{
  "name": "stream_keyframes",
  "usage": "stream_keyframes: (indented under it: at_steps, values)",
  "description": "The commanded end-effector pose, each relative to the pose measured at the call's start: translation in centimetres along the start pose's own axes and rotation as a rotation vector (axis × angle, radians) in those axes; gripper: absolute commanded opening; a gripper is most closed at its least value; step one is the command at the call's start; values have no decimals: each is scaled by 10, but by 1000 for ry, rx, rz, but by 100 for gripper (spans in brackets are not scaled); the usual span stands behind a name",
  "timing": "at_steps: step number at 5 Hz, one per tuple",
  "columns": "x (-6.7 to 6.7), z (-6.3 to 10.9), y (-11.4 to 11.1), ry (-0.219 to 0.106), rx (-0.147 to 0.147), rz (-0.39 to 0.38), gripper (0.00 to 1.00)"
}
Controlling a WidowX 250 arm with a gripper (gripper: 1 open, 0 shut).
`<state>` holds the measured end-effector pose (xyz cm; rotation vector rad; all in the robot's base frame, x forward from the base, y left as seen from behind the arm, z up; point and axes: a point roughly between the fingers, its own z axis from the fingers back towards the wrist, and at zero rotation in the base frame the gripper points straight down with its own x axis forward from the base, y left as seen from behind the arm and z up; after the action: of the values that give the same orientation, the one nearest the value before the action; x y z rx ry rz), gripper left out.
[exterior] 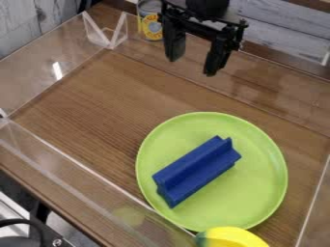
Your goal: Remove the blue object from inside the green plate and put it on the table
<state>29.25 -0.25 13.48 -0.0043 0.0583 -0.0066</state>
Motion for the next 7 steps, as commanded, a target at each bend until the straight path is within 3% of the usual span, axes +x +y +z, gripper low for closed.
stream_keyframes:
  at_steps: [1, 3, 6, 7]
  values:
    - [-15, -5, -9, 4, -1, 10, 100]
    - [-66, -11, -41, -71, -9, 23, 100]
    - [-92, -26, -63, -139, -16, 38, 100]
    - [-96, -38, -68, -157, -22, 41, 100]
